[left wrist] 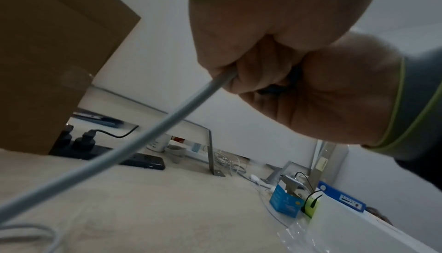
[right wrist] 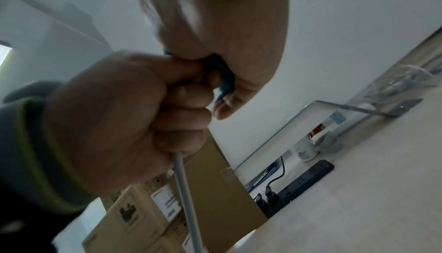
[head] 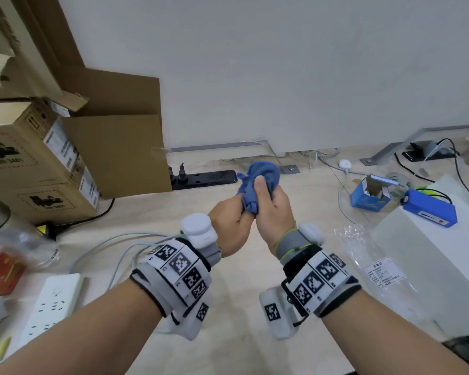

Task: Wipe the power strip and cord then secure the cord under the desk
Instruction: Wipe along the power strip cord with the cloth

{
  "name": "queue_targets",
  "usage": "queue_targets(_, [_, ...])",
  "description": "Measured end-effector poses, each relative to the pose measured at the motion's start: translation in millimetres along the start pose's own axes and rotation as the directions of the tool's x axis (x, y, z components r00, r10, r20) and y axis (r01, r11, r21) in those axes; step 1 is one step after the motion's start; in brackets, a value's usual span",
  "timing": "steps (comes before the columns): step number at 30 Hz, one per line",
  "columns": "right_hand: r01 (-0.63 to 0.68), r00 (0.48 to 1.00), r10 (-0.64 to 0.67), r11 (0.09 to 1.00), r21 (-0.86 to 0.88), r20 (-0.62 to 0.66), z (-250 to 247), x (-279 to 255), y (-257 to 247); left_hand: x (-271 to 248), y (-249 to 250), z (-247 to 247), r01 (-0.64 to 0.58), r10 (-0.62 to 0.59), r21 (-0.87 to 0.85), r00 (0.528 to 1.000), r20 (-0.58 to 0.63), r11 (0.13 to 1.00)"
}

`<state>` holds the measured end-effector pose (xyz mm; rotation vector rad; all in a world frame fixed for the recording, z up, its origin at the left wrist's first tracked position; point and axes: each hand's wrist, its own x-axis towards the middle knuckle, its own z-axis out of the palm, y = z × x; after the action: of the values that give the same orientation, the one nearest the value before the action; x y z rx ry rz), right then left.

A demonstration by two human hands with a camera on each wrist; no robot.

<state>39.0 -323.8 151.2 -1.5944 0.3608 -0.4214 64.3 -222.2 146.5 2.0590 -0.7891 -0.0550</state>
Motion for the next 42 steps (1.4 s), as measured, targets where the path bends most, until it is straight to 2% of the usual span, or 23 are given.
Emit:
queue_targets(2, [-0.045,0.997,0.047,0.998,0.046,-0.053,-2,7,-3,1,-3,0,-0.087,0.087,0.027,0.996,-0.009,0.996])
queue_targets(5, [-0.294,0.948,0.307,0.946,0.139,-0.081,-2,23,0,4,-9,2,-0.183,0.179,0.09,0.983,0.049,0.979])
queue_targets(7, [-0.48,0.865,0.501,0.838,0.259,-0.015,-2,33,2,3,-11,3,-0.174,0.17,0.083,0.984,0.05,0.981])
queue_targets(8, [-0.522,0.838,0.543,0.769,0.37,0.054,-4,39,0,4,-11,1,-0.151,0.149,0.071,0.988,0.032,0.986])
queue_targets(10, [-0.519,0.828,0.537,0.629,0.578,0.159,-9,44,-2,9,-10,-2,-0.06,0.061,0.022,0.998,-0.023,0.998])
queue_targets(11, [-0.501,0.847,0.493,0.617,0.607,0.198,-10,42,-3,13,-9,-3,-0.007,0.007,-0.004,0.998,-0.055,1.0])
queue_targets(13, [-0.415,0.909,0.382,0.787,0.457,0.168,-6,29,1,17,-8,-2,0.072,-0.074,-0.038,0.995,-0.074,0.997])
queue_targets(15, [-0.214,0.976,0.202,0.956,0.2,0.08,2,19,5,15,-8,2,0.057,-0.06,-0.042,0.996,-0.072,0.998])
queue_targets(17, [-0.175,0.985,0.175,0.973,0.154,0.011,5,20,5,7,-8,3,-0.044,0.045,0.012,0.996,-0.076,0.999])
queue_targets(19, [-0.359,0.93,0.368,0.901,0.243,0.006,2,32,2,-1,-13,3,-0.157,0.162,0.112,0.986,-0.035,0.981])
queue_targets(21, [-0.542,0.835,0.539,0.767,0.343,0.114,-3,42,4,-6,-15,-1,-0.223,0.227,0.159,0.974,-0.012,0.962])
queue_targets(23, [-0.596,0.797,0.557,0.658,0.46,0.236,-9,43,0,-9,-13,-4,-0.194,0.197,0.107,0.98,-0.027,0.975])
queue_targets(25, [-0.605,0.787,0.518,0.542,0.583,0.335,-18,42,-2,-6,-9,-7,-0.091,0.089,-0.031,0.995,-0.052,0.995])
queue_targets(27, [-0.574,0.811,0.457,0.502,0.647,0.365,-25,41,-8,2,-4,-8,0.07,-0.083,-0.244,0.996,-0.041,0.967])
queue_targets(29, [-0.533,0.843,0.423,0.567,0.629,0.333,-25,37,-17,8,0,-12,0.236,-0.25,-0.45,0.968,0.028,0.861])
queue_targets(31, [-0.432,0.902,0.355,0.716,0.548,0.248,-19,31,-22,11,8,-16,0.388,-0.366,-0.582,0.917,0.161,0.715])
queue_targets(33, [-0.198,0.971,0.128,0.904,0.378,0.202,-14,20,-17,11,14,-18,0.507,-0.45,-0.626,0.853,0.264,0.593])
queue_targets(34, [-0.038,0.971,-0.023,0.967,0.25,0.238,-13,14,-14,11,15,-19,0.538,-0.479,-0.642,0.829,0.288,0.546])
queue_targets(35, [0.109,0.936,-0.147,0.985,0.132,0.321,-13,9,-11,11,15,-21,0.553,-0.501,-0.659,0.813,0.295,0.51])
queue_targets(37, [0.216,0.86,-0.19,0.976,0.001,0.473,-17,0,-8,10,15,-26,0.576,-0.531,-0.671,0.789,0.307,0.467])
queue_targets(38, [0.262,0.846,-0.204,0.964,-0.051,0.492,-19,-2,-8,10,14,-28,0.593,-0.533,-0.665,0.779,0.331,0.454])
queue_targets(40, [0.376,0.852,-0.258,0.907,-0.189,0.455,-24,-3,-9,9,15,-30,0.622,-0.508,-0.635,0.769,0.387,0.458])
queue_targets(42, [0.432,0.874,-0.32,0.856,-0.283,0.367,-27,-2,-6,8,22,-29,0.613,-0.479,-0.584,0.787,0.39,0.532])
